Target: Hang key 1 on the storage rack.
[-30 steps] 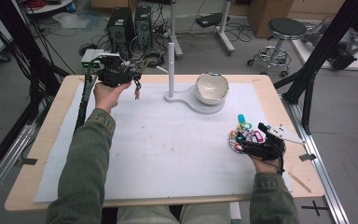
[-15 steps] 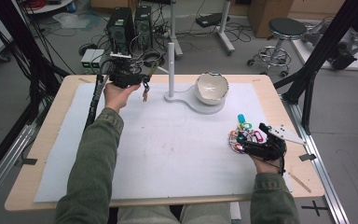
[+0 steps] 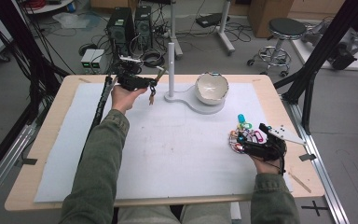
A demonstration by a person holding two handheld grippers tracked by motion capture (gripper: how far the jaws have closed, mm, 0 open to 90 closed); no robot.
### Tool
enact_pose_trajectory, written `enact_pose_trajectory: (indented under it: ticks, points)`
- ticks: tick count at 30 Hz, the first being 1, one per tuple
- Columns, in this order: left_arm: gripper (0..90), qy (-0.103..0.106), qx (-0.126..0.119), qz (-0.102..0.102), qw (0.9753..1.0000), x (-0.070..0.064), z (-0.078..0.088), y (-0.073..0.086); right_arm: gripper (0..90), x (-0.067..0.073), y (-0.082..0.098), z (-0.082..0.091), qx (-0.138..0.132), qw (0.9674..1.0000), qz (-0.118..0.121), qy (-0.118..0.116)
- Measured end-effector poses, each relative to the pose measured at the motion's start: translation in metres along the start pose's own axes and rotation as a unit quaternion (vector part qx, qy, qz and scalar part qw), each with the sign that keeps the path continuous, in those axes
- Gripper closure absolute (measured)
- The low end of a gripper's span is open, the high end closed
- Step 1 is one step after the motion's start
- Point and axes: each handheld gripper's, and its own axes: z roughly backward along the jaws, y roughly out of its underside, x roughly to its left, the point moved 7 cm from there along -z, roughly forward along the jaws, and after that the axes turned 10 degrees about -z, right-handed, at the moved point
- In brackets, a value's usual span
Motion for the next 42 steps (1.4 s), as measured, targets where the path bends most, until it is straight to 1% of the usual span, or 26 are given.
enact_pose_trajectory:
  ticks: [2,4,9,12,14,15,16,17,18,19,21,23,25,27,28,30,31,32,34,36,41,42]
  points:
    - [72.0,-0.001,0.000,0.002,1.0000,-0.001,-0.003,0.000,0.7,-0.001,0.000,0.000,-0.001,1.0000,0.002,0.000]
    - [71.8,-0.002,-0.001,0.001,1.0000,-0.001,-0.006,0.000,0.8,-0.001,0.000,-0.001,0.001,1.0000,0.000,0.001]
    - [70.6,-0.003,0.002,-0.009,0.9999,-0.004,-0.015,0.001,0.8,-0.001,0.000,-0.001,0.001,1.0000,0.001,0.001]
    - [67.3,0.010,0.008,-0.011,0.9999,-0.007,-0.019,0.004,0.8,-0.002,0.000,-0.001,0.002,1.0000,0.000,0.002]
    - [60.3,0.014,0.010,-0.018,0.9997,-0.009,-0.021,0.005,0.7,-0.002,0.000,-0.001,0.002,1.0000,0.000,0.003]
    - [58.9,0.016,0.014,-0.025,0.9995,-0.009,-0.020,0.006,0.8,-0.003,0.001,-0.001,0.003,1.0000,0.001,0.003]
    - [56.4,0.014,0.017,-0.033,0.9992,-0.010,-0.020,0.006,0.8,-0.003,0.001,-0.002,0.002,1.0000,0.002,0.003]
    - [51.7,0.003,0.022,-0.046,0.9987,-0.011,-0.020,0.007,0.8,-0.002,0.001,-0.002,0.004,1.0000,0.000,0.004]
    - [47.5,-0.004,0.025,-0.053,0.9982,-0.012,-0.019,0.007,0.8,-0.002,0.001,-0.002,0.004,1.0000,0.001,0.004]
    - [43.6,-0.007,0.030,-0.061,0.9976,-0.013,-0.019,0.007,0.8,-0.002,0.001,-0.002,0.004,1.0000,0.002,0.004]
    - [33.3,-0.009,0.033,-0.062,0.9975,-0.015,-0.017,0.006,0.8,-0.002,0.001,-0.002,0.004,1.0000,0.000,0.004]
    - [25.9,-0.009,0.041,-0.057,0.9975,-0.018,-0.015,0.007,0.8,-0.003,0.000,-0.002,0.003,1.0000,0.002,0.004]
    - [16.2,-0.017,0.055,-0.065,0.9962,-0.020,-0.012,0.008,0.8,-0.003,0.000,-0.002,0.003,1.0000,0.001,0.003]
    - [7.8,-0.024,0.055,-0.068,0.9958,-0.021,-0.008,0.007,0.8,-0.003,0.000,-0.001,0.004,1.0000,0.000,0.003]
    - [2.7,-0.027,0.049,-0.066,0.9962,-0.021,-0.005,0.007,0.8,-0.003,0.000,-0.001,0.004,1.0000,-0.001,0.004]
    - [1.6,-0.029,0.029,-0.069,0.9968,-0.022,0.003,0.005,0.8,-0.003,0.000,-0.001,0.004,1.0000,0.000,0.004]
    - [1.6,-0.033,0.017,-0.068,0.9970,-0.022,0.007,0.004,0.8,-0.003,0.000,-0.001,0.004,1.0000,0.002,0.004]
    - [1.6,-0.037,0.010,-0.067,0.9970,-0.021,0.012,0.004,0.8,-0.003,0.000,-0.001,0.004,1.0000,0.002,0.004]
    - [1.6,-0.042,0.006,-0.065,0.9970,-0.020,0.019,0.006,0.8,-0.002,0.000,-0.001,0.005,1.0000,0.004,0.003]
    - [1.6,-0.048,0.003,-0.068,0.9965,-0.019,0.025,0.007,0.8,-0.002,0.000,-0.001,0.004,1.0000,0.003,0.003]
    - [1.6,-0.056,-0.004,-0.062,0.9965,-0.017,0.039,0.011,0.8,-0.001,0.000,-0.001,0.003,1.0000,0.004,0.003]
    - [1.6,-0.058,-0.004,-0.063,0.9963,-0.017,0.041,0.012,0.8,-0.001,0.000,-0.001,0.003,1.0000,0.003,0.003]
